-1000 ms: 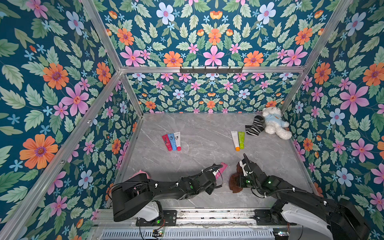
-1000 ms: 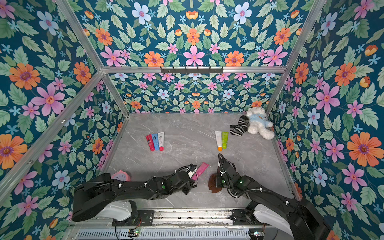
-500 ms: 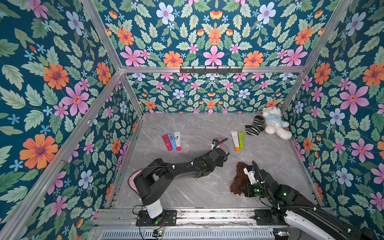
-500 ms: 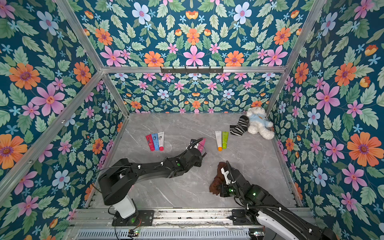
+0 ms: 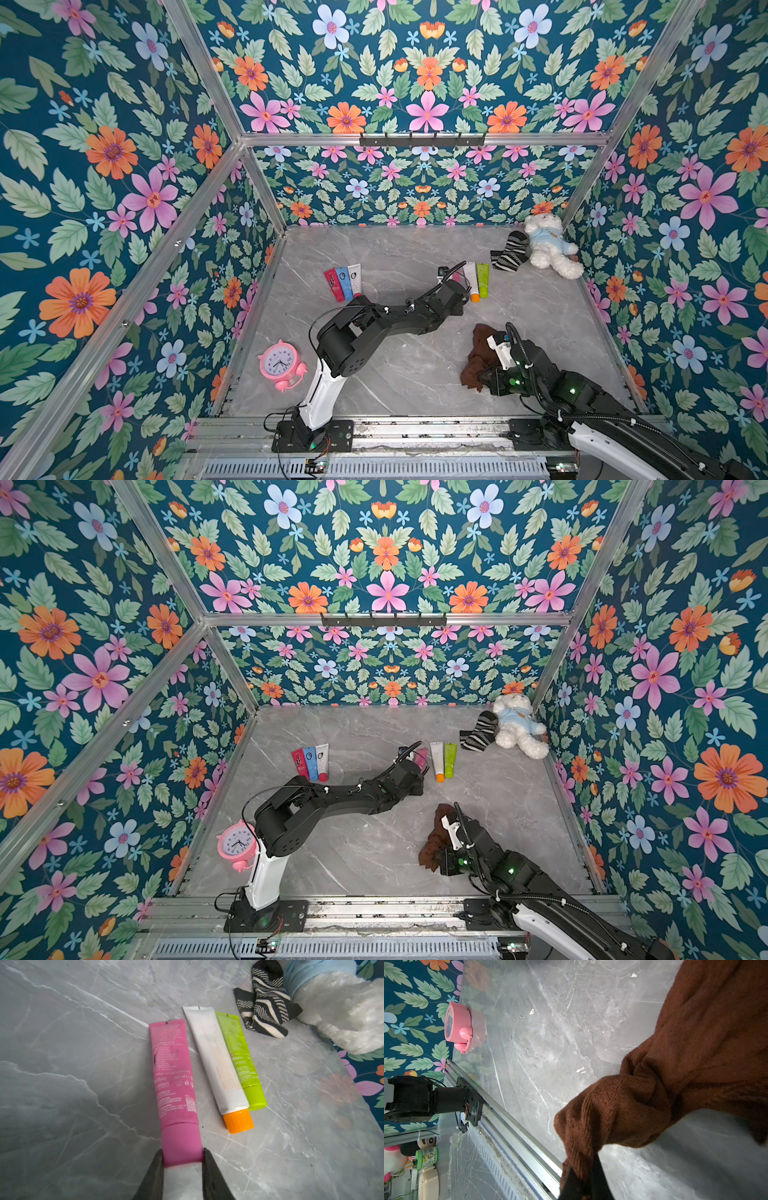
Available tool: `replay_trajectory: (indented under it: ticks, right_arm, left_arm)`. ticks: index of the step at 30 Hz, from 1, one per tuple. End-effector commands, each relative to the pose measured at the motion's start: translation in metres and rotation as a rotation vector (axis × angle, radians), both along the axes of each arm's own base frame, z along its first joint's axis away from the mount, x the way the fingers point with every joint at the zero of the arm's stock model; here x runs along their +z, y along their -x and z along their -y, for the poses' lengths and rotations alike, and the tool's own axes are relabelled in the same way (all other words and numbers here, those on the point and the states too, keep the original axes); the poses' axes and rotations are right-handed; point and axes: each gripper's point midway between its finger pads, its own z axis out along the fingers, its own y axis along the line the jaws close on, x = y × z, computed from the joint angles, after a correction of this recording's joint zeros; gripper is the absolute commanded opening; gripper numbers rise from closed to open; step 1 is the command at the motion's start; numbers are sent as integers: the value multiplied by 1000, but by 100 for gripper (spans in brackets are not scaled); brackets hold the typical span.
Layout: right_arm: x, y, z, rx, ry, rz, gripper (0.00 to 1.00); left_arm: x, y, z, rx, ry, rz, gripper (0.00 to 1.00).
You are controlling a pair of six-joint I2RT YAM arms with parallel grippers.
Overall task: Wipe the surface of the toothpaste tube
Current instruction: Move the toothpaste to the center of the board, then adjust the toothpaste at the center of the board.
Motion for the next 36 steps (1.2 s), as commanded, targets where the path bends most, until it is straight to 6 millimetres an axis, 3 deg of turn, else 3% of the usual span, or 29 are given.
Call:
replay_trajectory:
  ticks: [1,4,10,12,18,24,25,29,36]
  right_arm:
    - [1,-1,2,-6,7,14,0]
    - [1,-1,3,-7,5,16,0]
    - [1,-1,3,-11,6,19,0]
    - [1,-1,3,-12,5,19,0]
    - [1,-2,5,-19,9,22,0]
    - [1,-3,5,-26,12,24,0]
    - [1,-3,5,-26,12,24,0]
    - [0,-3,7,-32,17,21,0]
    - [0,-3,6,-32,17,21,0]
  left_arm:
    - [7,-2,14,-10,71,-3,0]
    - [0,1,21,-24,70,-17,3]
    - [-15,7,30,-57,120,-47,43]
    - [-12,8,28,-56,137,-38,52]
    - [19,2,16,-51,181,32,63]
    - [27,-24,10,-89,262,1,63]
    - [25,-25,9,-94,272,-16,60]
    - [13,-32,-7,-40,219,-29,29]
    - [-17,-32,1,-76,165,-100,24]
